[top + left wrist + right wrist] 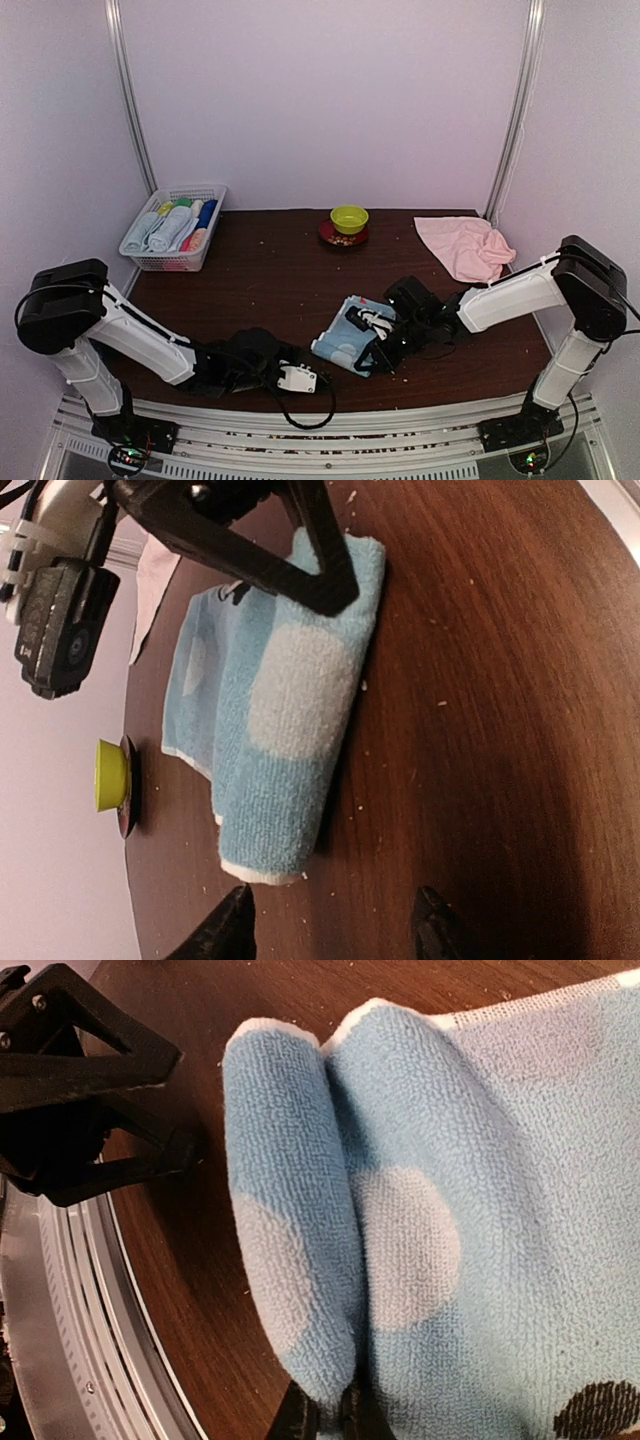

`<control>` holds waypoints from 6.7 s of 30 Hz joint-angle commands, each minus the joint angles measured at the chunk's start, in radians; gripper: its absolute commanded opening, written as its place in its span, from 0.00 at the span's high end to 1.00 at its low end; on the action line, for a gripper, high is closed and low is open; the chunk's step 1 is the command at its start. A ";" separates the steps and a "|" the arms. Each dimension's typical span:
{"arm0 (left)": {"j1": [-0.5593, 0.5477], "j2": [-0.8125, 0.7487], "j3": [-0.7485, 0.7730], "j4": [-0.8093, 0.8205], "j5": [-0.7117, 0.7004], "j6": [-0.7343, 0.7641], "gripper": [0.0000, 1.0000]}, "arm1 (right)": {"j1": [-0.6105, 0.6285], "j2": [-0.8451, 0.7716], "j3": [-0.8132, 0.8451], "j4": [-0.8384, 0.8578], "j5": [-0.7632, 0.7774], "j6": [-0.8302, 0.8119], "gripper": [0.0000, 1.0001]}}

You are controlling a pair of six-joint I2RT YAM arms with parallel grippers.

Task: Roll the towels
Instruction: Roll the towel at the center of the board.

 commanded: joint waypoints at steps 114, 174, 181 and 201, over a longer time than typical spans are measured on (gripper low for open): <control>0.335 0.255 0.654 -1.082 0.701 -0.403 1.00 | 0.247 -0.207 -0.332 0.563 0.678 -1.041 0.15; 0.309 -0.211 0.342 -0.596 0.285 -0.499 0.18 | 0.161 0.203 0.266 -0.177 0.336 -0.849 0.99; 0.221 -0.277 0.104 -0.293 0.135 -0.417 0.19 | 0.082 0.301 0.452 -0.442 0.167 -0.826 0.96; 0.041 -0.264 -0.105 0.016 -0.085 -0.147 0.28 | -0.046 0.522 0.735 -0.851 -0.108 -0.860 0.93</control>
